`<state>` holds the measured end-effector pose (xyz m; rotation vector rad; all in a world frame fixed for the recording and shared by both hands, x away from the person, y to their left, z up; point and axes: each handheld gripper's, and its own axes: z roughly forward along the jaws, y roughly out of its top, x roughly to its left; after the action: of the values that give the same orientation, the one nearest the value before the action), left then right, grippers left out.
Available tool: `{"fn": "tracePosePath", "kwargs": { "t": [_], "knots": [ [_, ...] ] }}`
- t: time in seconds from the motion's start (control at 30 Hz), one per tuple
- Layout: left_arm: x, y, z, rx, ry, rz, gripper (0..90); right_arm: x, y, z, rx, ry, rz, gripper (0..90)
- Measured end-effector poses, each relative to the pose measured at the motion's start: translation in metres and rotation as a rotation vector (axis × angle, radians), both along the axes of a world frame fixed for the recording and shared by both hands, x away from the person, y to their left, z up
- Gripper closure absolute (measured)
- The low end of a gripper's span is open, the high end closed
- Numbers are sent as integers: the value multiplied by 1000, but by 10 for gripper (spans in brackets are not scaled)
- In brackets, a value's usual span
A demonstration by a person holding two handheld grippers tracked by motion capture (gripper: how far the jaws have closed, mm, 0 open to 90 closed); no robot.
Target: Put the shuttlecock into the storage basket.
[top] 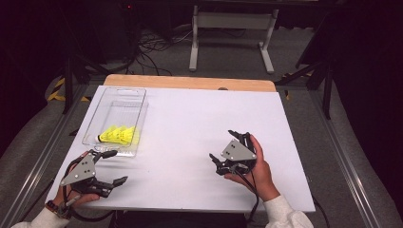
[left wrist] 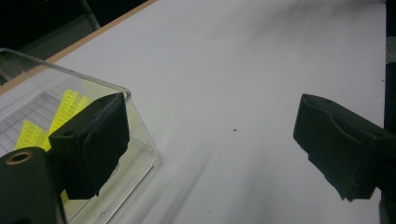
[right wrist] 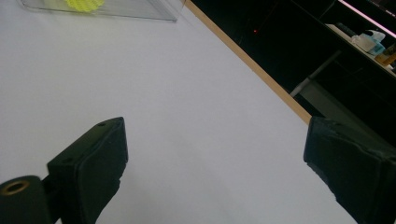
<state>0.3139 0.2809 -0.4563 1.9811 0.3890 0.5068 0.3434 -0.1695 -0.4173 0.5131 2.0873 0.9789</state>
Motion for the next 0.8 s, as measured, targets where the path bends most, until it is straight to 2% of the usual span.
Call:
{"fn": "tracePosePath", "kwargs": {
  "t": [0.53, 0.8],
  "knots": [
    [2, -1, -1, -2, 2, 2, 114, -13, -25, -14, 13, 21, -29, 73],
    [3, -2, 0, -1, -1, 7, 113, -22, -39, -26, 48, 41, -27, 73]
  ]
}}
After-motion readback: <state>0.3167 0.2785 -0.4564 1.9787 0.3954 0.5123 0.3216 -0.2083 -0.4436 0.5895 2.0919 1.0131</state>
